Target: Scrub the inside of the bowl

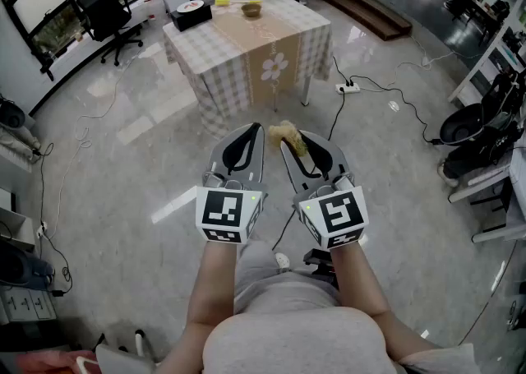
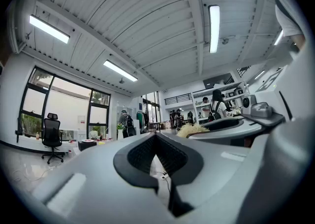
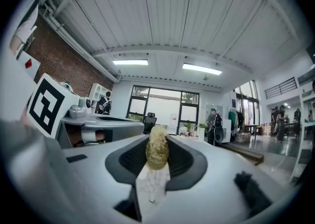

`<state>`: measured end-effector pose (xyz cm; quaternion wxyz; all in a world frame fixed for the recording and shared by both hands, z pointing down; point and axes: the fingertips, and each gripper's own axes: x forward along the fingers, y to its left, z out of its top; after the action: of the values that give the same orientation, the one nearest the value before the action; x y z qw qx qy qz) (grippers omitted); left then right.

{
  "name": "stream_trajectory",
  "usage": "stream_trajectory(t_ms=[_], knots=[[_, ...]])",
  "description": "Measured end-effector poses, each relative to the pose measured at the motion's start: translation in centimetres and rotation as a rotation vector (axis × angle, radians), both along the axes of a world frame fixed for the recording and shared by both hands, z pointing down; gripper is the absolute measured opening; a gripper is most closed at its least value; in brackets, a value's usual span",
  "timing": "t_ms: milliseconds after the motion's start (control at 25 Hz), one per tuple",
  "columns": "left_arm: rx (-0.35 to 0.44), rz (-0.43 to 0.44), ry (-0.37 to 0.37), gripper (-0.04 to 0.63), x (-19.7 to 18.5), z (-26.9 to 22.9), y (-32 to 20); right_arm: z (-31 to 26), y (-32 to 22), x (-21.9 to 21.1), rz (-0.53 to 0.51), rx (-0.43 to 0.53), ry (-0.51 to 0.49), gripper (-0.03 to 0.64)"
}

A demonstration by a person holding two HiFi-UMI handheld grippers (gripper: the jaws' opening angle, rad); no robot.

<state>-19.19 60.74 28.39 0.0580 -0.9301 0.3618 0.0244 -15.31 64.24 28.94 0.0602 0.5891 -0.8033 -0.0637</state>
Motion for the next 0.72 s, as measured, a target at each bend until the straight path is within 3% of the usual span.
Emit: stream_trajectory(t_ms=[720], knots=[[-0.015,-0.026,-0.014,0.003,0.3,0.1,-1.3,0.5,-1.4,1.2,0.001,-0.016,-0.037,0.100]])
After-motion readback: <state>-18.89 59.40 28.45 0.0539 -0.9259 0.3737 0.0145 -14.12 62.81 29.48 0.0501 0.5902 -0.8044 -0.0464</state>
